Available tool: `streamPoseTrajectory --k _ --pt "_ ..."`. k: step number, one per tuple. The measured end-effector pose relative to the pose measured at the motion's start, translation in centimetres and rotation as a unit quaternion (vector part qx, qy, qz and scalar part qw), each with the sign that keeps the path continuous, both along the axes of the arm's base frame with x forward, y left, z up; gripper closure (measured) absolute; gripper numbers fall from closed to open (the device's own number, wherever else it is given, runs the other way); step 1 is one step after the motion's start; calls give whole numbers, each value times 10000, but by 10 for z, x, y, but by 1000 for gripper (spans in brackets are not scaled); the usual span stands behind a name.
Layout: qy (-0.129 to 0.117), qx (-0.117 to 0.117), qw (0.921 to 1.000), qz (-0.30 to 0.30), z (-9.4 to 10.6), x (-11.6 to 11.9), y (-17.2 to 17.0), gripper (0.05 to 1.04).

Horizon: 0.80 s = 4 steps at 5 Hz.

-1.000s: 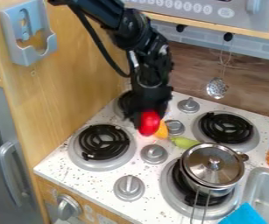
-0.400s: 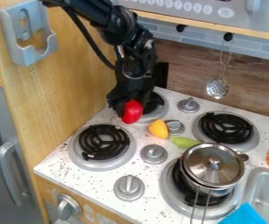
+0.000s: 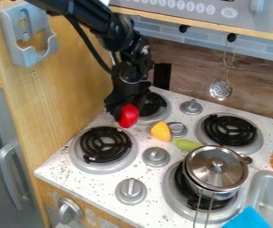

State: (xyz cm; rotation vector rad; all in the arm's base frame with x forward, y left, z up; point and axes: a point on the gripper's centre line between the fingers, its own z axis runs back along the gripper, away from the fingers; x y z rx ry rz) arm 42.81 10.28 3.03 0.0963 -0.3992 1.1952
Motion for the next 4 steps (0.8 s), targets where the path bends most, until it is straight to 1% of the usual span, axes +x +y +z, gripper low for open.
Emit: streamPoseTrajectory --k 1,3,4 --pt "-6 26 9999 98 -4 3 8 289" --pt "104 34 9996 266 -14 9 18 289" --pt "123 98 9995 283 -17 13 21 289"
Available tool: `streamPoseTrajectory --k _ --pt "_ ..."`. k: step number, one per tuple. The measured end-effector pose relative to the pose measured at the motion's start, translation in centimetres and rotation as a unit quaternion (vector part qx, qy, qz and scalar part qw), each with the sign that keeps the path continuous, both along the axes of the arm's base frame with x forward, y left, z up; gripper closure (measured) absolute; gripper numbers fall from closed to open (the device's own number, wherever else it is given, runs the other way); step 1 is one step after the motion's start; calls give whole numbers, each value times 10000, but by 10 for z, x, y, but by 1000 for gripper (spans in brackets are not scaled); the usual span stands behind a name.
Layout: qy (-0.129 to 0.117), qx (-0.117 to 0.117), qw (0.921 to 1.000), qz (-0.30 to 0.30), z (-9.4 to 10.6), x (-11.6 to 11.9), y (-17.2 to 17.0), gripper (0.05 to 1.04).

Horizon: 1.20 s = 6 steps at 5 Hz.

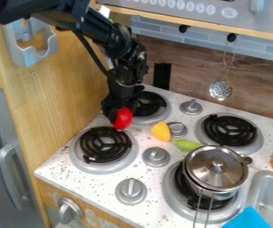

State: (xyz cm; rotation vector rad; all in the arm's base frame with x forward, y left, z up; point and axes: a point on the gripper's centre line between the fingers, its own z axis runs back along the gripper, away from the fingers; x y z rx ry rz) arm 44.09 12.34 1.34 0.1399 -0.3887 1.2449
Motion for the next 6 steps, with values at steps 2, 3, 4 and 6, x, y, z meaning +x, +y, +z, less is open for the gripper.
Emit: streamPoseTrajectory --k 2,3,4,6 --pt "-47 29 9999 112 -1 2 11 261" --pt "-40 11 9998 189 -2 0 15 147" --pt "-24 -65 9998 212 -9 -5 15 78" --pt "-125 -102 9997 184 4 -17 10 82"
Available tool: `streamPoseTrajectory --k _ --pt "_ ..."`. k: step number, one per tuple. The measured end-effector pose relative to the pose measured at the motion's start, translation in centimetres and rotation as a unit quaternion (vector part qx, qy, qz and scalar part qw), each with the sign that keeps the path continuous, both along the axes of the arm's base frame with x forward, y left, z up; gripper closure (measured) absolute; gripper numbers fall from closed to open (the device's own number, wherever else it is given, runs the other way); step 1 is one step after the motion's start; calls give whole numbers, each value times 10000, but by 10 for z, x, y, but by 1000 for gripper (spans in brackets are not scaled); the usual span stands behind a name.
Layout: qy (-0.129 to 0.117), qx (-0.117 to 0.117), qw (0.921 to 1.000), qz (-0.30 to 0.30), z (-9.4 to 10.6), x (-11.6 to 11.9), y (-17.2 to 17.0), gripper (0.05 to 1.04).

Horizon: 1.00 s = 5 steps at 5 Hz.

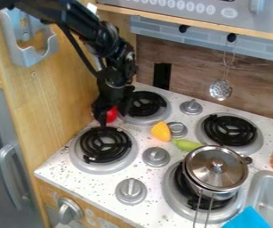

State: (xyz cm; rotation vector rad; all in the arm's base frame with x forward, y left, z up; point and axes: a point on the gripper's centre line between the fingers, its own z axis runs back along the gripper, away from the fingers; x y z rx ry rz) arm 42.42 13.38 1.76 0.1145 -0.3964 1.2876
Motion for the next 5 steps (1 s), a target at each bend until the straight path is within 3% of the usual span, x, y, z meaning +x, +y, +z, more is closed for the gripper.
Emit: streamPoseTrajectory --k 1,2,3,4,5 --pt "-98 -62 9999 -10 19 -10 -5 82" --pt "4 -431 9984 -376 47 -20 -20 82" --pt "338 -1111 9872 -1093 55 -34 -42 82" --pt "517 -1519 9683 -1912 54 -52 -73 82" --pt "685 -1110 9549 -2668 49 -64 -103 82"
